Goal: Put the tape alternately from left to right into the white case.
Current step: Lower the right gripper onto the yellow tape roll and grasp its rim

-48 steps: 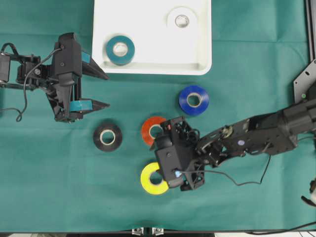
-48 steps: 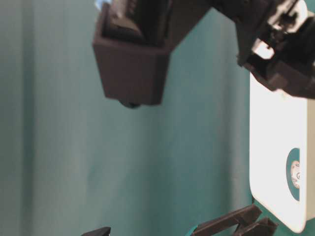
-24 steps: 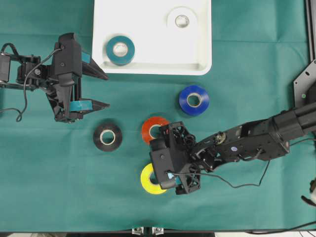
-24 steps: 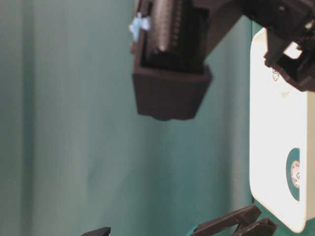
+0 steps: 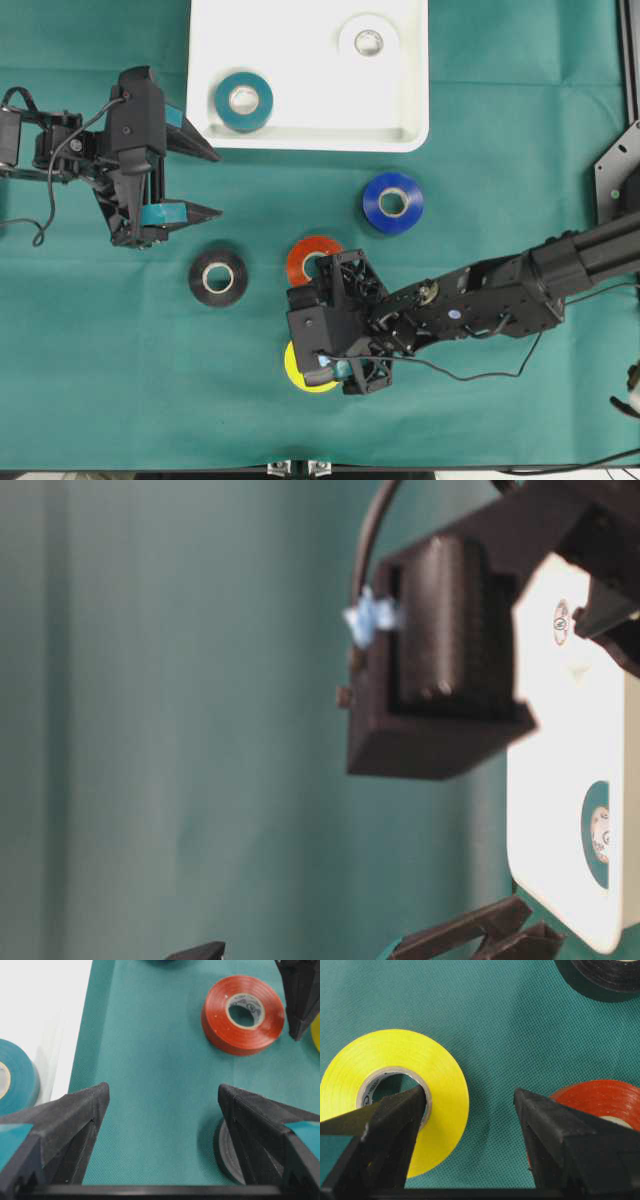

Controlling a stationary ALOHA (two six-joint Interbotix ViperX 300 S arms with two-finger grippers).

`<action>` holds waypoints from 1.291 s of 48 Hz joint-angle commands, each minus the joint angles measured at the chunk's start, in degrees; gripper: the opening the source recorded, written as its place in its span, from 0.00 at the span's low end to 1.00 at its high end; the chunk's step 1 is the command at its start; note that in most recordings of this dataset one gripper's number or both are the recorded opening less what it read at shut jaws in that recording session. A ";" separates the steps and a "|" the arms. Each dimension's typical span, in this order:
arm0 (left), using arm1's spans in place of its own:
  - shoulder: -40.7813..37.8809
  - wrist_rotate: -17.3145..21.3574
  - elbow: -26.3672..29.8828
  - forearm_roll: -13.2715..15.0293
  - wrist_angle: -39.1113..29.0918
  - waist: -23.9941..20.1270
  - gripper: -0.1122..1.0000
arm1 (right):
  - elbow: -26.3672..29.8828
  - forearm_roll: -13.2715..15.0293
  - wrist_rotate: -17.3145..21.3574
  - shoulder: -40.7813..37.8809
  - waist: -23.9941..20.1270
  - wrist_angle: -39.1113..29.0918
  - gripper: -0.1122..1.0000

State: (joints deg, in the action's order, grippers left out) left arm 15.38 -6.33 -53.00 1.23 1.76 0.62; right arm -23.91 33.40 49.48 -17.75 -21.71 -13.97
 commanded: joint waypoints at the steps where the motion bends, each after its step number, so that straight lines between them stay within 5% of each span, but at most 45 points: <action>1: 0.44 0.09 0.53 0.00 0.53 0.18 0.75 | 1.23 -0.09 0.35 0.62 0.09 -0.62 0.78; 22: 0.44 0.00 0.26 0.00 0.53 0.18 0.75 | 1.23 -0.09 1.49 0.26 0.09 -0.35 0.76; 33: 0.70 -0.09 -0.18 0.00 0.53 0.18 0.75 | 1.32 0.00 1.32 0.35 -0.44 -0.18 0.34; 62: 0.79 -0.09 -0.26 0.00 0.53 0.18 0.75 | -1.58 0.35 1.05 7.47 -1.05 -0.26 0.34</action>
State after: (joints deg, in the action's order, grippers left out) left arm 15.38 -6.33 -53.79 1.23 1.85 0.62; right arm -25.31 33.57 50.45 -14.68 -22.41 -14.41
